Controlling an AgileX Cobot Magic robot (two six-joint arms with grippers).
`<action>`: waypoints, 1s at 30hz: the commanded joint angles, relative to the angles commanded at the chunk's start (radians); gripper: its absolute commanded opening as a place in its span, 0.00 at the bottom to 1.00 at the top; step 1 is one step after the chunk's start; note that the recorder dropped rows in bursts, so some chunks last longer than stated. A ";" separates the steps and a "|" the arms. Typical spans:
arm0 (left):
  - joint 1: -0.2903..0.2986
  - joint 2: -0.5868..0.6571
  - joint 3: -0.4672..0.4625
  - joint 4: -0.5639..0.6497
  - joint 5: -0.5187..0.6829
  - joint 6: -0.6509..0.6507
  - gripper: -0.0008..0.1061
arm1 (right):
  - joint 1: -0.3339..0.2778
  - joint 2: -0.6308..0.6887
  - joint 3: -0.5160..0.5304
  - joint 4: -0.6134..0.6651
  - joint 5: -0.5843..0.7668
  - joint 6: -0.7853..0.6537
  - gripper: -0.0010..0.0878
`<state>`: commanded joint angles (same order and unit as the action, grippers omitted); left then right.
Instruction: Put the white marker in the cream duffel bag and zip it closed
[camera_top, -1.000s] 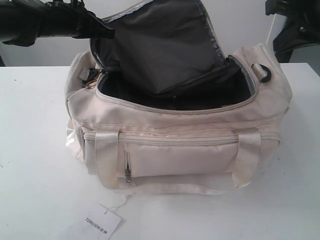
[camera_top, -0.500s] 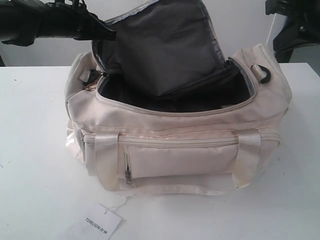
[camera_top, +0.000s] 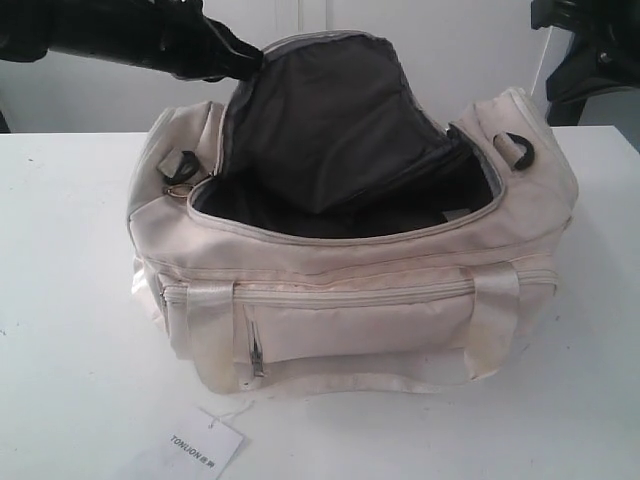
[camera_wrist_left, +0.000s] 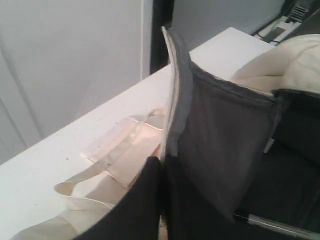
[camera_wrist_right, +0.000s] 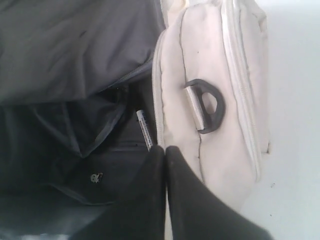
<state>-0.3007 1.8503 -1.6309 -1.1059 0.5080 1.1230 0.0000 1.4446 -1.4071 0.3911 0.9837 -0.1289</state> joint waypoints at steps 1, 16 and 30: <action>0.000 0.000 0.000 0.000 0.038 0.002 0.01 | 0.000 0.000 0.000 0.000 0.000 0.000 0.01; 0.000 -0.001 0.000 0.000 0.356 0.197 0.01 | 0.000 0.000 0.000 0.000 -0.002 0.000 0.01; 0.000 -0.002 0.000 0.072 0.508 0.345 0.01 | 0.000 0.000 0.000 0.000 -0.002 0.000 0.01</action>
<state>-0.3007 1.8481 -1.6309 -1.0340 1.0161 1.4676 0.0000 1.4446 -1.4071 0.3911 0.9819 -0.1289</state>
